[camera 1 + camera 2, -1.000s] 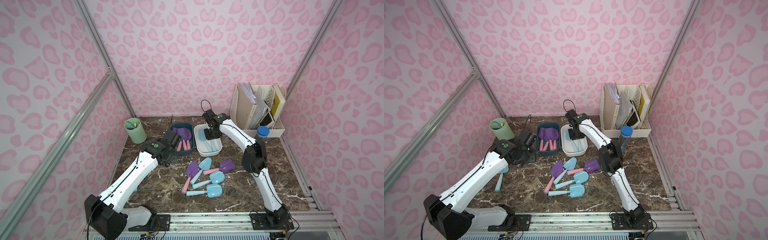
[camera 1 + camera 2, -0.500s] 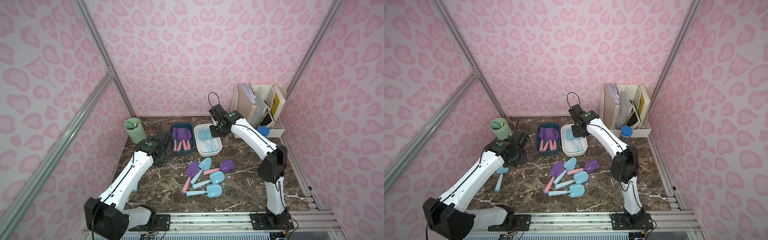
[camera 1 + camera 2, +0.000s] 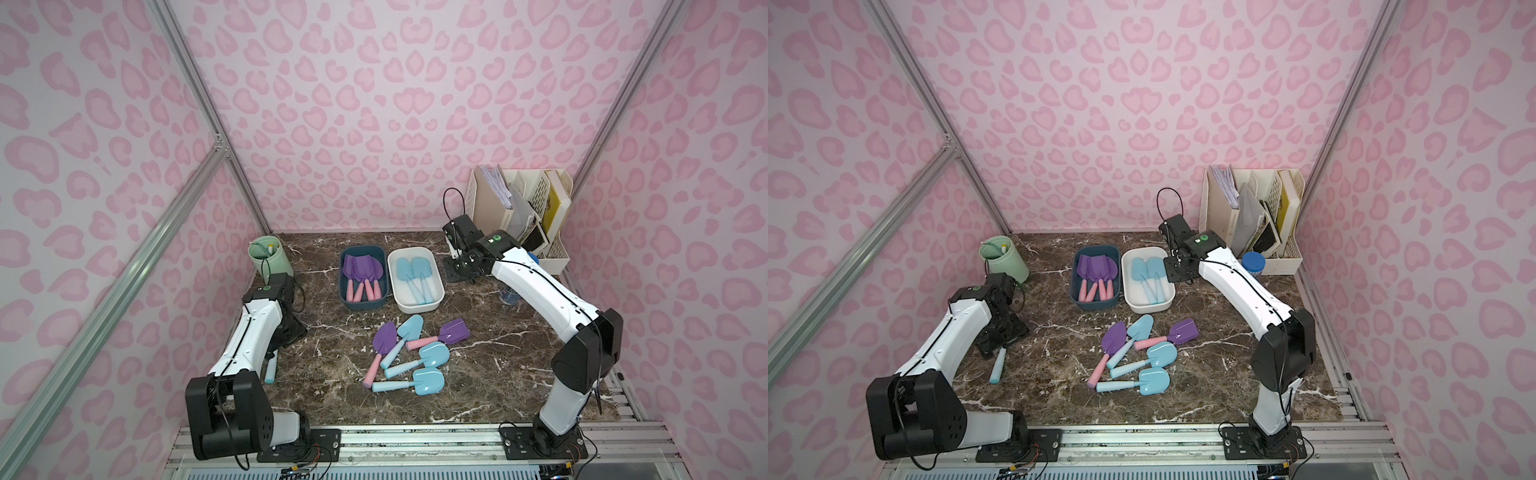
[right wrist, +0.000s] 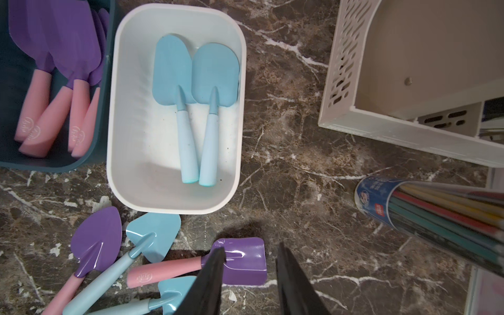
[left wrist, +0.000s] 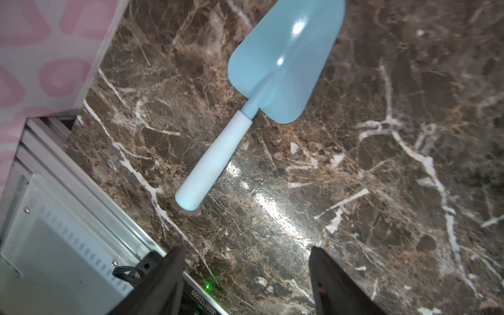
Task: Sort the small shovels by color and place them into the storage box
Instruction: Pick up the shovel from the center of the board.
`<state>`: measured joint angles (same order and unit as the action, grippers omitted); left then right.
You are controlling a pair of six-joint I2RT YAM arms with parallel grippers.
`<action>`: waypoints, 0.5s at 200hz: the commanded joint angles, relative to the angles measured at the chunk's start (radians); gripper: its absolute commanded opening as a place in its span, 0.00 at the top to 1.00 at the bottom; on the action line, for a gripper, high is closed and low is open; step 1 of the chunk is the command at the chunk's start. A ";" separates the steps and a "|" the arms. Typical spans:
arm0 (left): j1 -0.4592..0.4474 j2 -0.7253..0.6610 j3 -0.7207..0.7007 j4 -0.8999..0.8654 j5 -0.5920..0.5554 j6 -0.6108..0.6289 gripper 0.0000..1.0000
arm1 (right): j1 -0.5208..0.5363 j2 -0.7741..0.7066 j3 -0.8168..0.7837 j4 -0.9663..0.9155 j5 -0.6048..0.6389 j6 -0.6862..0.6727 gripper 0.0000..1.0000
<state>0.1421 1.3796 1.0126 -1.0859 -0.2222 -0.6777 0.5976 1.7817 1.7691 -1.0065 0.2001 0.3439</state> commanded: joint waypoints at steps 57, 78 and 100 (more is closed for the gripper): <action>0.194 0.096 -0.034 0.079 0.108 0.063 0.23 | -0.015 -0.064 -0.059 0.028 0.012 -0.010 0.62; 0.234 0.116 -0.035 0.084 0.110 0.097 0.22 | -0.015 -0.064 -0.060 0.025 0.012 -0.007 0.62; 0.272 0.150 -0.032 0.086 0.131 0.134 0.22 | -0.017 -0.064 -0.062 0.020 0.019 -0.007 0.62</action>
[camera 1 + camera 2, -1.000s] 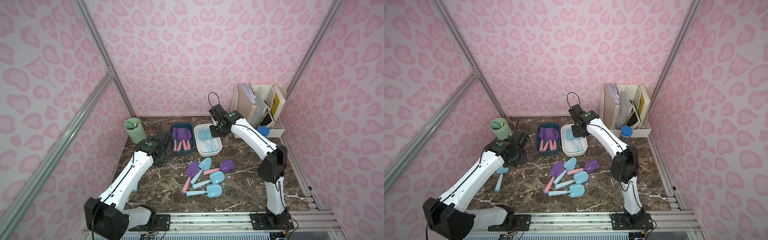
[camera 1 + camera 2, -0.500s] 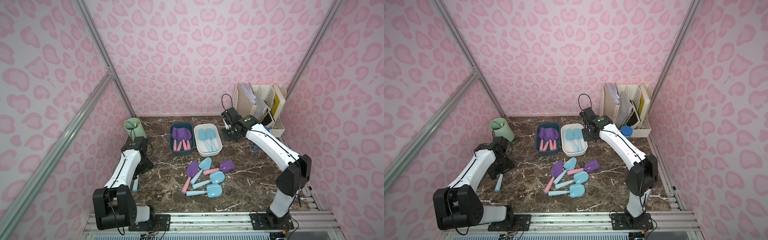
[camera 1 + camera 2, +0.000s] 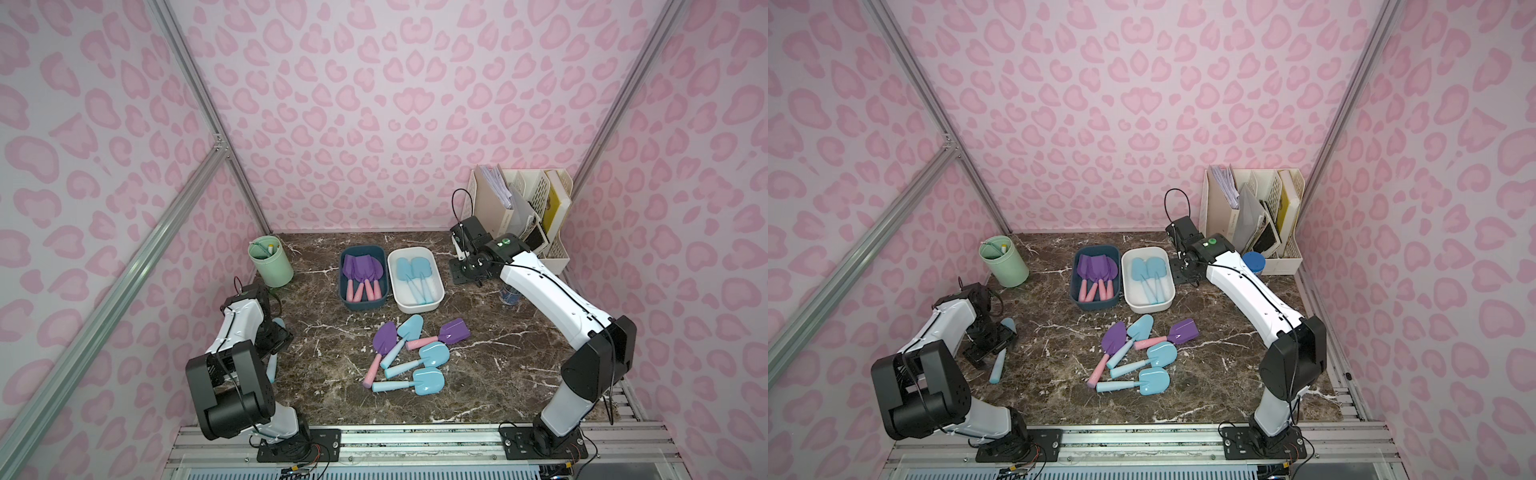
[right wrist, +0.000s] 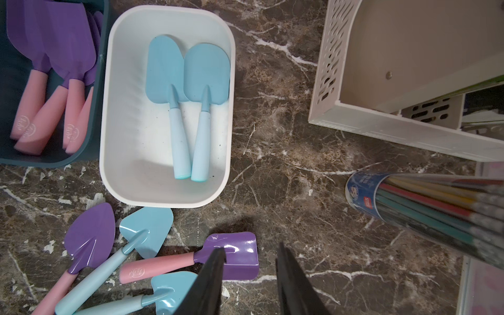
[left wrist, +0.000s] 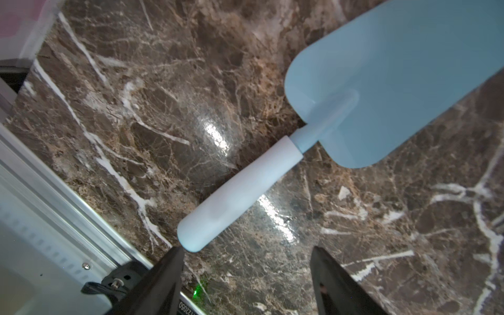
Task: Sort the small shovels by color and place them into the storage box
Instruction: Pick up the shovel from the center of the board.
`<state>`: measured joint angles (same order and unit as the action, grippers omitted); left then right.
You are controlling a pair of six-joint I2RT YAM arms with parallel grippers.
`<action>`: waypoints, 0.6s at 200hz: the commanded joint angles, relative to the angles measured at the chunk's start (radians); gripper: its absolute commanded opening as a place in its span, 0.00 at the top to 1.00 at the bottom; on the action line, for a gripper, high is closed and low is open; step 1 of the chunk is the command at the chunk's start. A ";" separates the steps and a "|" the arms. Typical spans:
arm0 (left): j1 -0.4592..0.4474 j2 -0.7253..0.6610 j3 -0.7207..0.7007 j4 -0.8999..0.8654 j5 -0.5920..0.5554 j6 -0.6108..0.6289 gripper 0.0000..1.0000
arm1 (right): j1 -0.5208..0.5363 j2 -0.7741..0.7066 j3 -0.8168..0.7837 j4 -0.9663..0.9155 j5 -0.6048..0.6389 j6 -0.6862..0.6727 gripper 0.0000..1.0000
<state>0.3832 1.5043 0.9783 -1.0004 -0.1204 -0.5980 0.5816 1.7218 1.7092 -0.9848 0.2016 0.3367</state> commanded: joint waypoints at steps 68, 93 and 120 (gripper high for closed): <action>0.105 0.116 0.020 0.005 0.114 0.107 0.24 | 0.001 -0.013 -0.003 -0.017 0.021 0.013 0.62; 0.107 0.133 0.019 0.008 0.135 0.115 0.28 | 0.002 -0.016 -0.008 -0.018 0.018 0.017 0.63; 0.105 0.147 0.021 0.011 0.154 0.121 0.33 | 0.002 -0.022 -0.009 -0.021 0.021 0.019 0.63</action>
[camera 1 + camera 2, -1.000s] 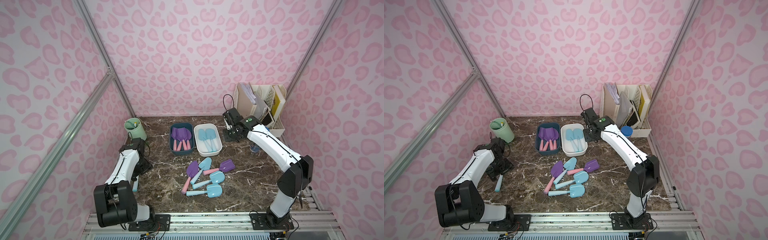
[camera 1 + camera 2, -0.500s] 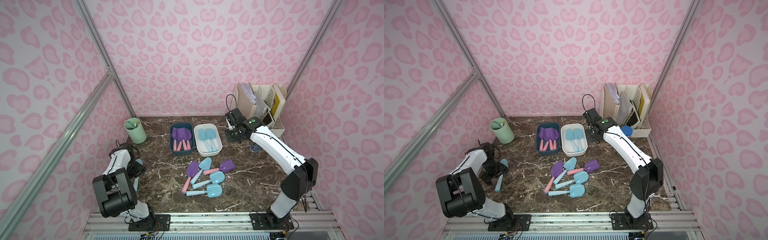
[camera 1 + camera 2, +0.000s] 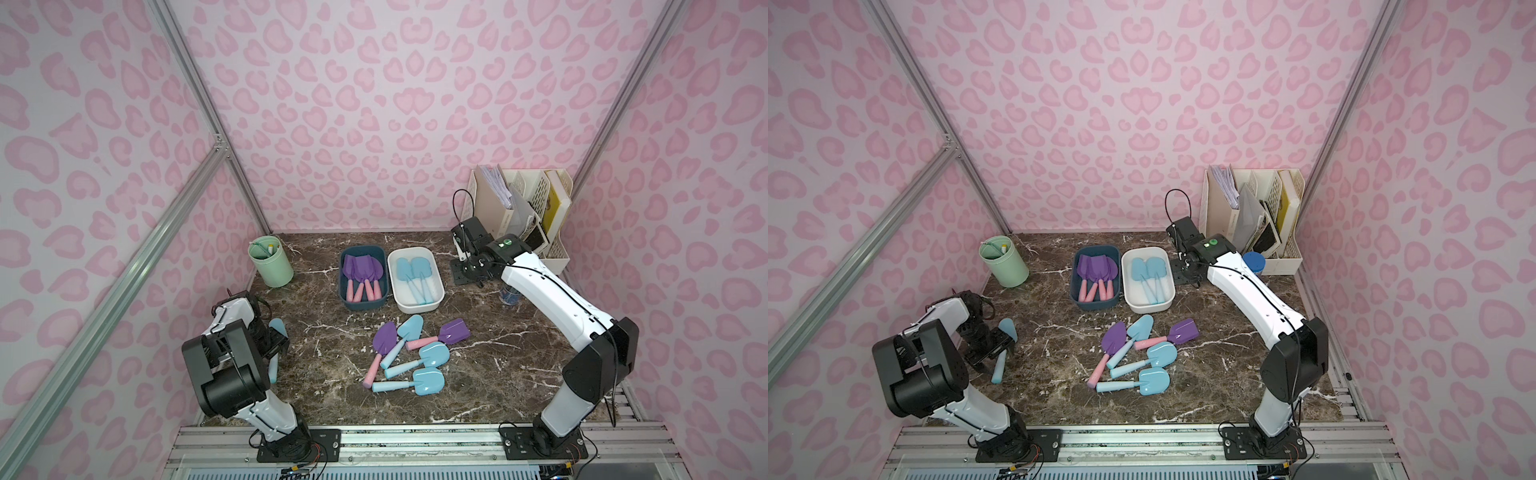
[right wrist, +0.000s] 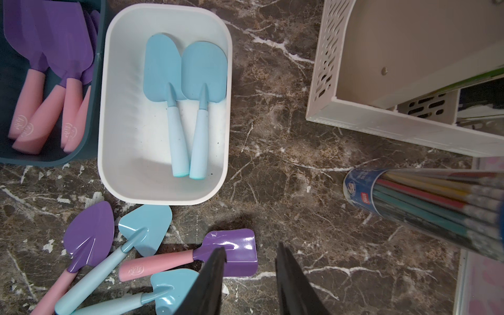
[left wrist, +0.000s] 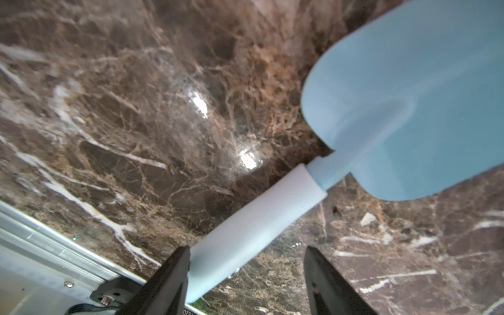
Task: Sort the small shovels by color and place them into the storage box
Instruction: Pick up the shovel from the center of the board.
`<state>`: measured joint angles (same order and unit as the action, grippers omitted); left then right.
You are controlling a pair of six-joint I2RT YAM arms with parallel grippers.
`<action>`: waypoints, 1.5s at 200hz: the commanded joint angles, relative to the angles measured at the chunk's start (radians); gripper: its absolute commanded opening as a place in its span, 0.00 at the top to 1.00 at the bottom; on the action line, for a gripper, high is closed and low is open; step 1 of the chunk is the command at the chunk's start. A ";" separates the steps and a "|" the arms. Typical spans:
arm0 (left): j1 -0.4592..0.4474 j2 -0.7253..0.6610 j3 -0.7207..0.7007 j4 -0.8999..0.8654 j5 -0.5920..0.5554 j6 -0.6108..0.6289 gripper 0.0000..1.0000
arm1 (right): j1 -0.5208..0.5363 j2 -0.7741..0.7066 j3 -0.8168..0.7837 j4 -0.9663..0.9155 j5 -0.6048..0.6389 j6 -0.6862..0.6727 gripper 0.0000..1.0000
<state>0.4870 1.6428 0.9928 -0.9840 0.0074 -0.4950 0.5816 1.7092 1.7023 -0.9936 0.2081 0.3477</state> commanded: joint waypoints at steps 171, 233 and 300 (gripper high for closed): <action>-0.031 0.051 0.013 -0.007 0.086 0.052 0.46 | 0.001 -0.020 -0.021 0.005 0.011 0.017 0.64; -0.073 0.059 0.015 -0.014 0.067 0.054 0.55 | 0.002 -0.018 -0.026 0.013 0.004 0.020 0.64; -0.078 0.045 0.012 -0.015 0.057 0.053 0.72 | 0.003 -0.020 -0.032 0.017 0.004 0.017 0.65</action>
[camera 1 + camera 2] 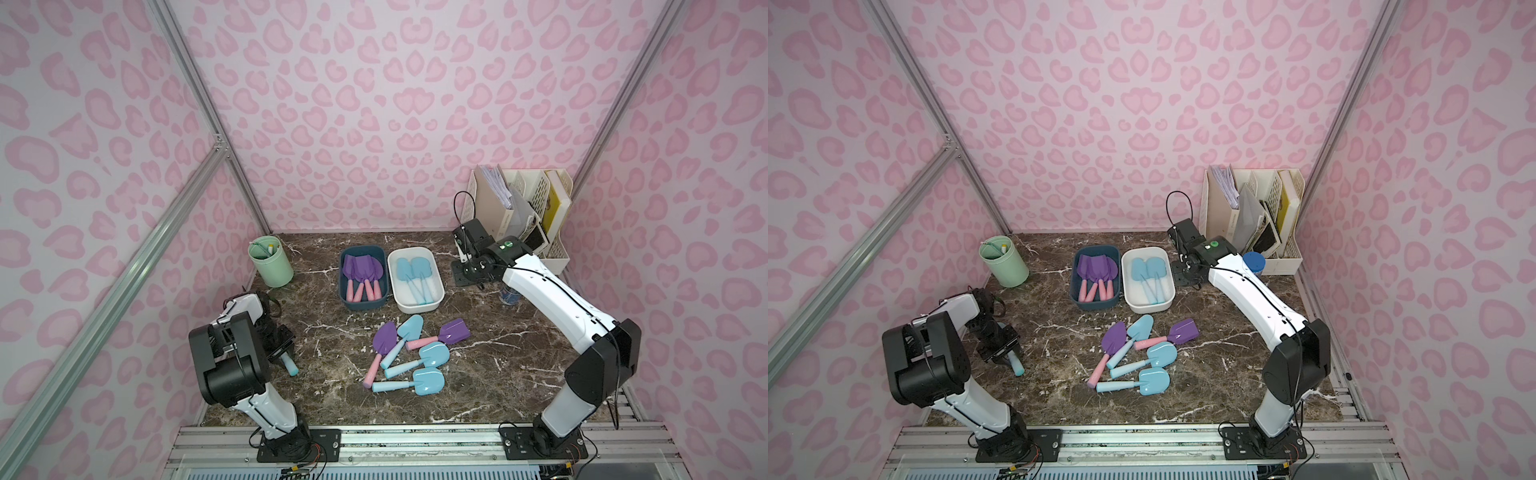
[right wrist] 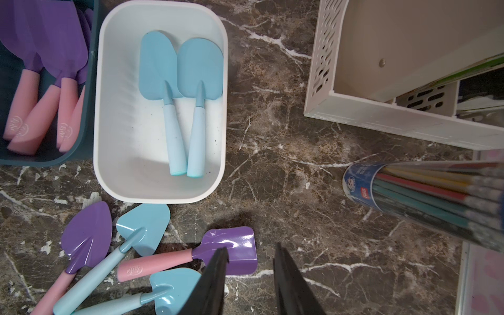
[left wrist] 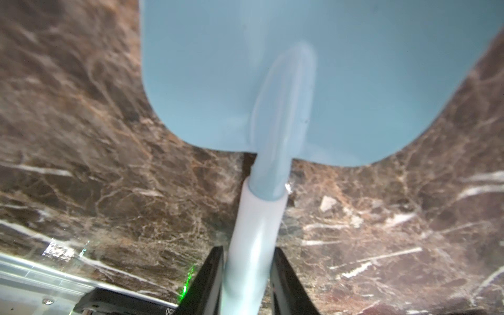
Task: Sort the small shovels by color and place them into the storage box
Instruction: Pick up the shovel from the center of the board.
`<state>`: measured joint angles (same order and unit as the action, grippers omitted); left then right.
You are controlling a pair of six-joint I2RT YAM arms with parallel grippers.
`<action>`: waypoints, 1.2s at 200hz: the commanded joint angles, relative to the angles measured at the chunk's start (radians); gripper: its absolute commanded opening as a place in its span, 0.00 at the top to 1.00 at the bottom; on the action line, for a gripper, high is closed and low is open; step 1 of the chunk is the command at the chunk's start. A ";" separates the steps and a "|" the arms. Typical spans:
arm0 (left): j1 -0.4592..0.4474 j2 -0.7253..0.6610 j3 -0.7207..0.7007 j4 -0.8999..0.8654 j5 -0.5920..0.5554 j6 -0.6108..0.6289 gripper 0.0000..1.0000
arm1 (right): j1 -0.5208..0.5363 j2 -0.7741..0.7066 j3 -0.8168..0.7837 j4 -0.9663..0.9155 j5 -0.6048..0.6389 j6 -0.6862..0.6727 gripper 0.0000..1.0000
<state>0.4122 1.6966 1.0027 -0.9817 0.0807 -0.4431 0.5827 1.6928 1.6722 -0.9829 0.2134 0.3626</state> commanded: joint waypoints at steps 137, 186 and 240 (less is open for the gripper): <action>-0.079 -0.084 0.031 -0.040 -0.081 0.008 0.92 | 0.001 -0.004 -0.003 0.009 -0.008 0.008 0.67; -0.106 -0.141 0.087 -0.088 -0.113 0.035 0.94 | 0.002 -0.012 -0.013 0.010 -0.012 0.013 0.67; -0.184 -0.219 0.192 -0.172 -0.106 0.027 0.95 | 0.002 -0.041 -0.047 0.026 -0.019 0.018 0.67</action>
<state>0.2623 1.5047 1.1481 -1.0878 -0.0196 -0.4171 0.5827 1.6714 1.6367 -0.9688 0.1978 0.3702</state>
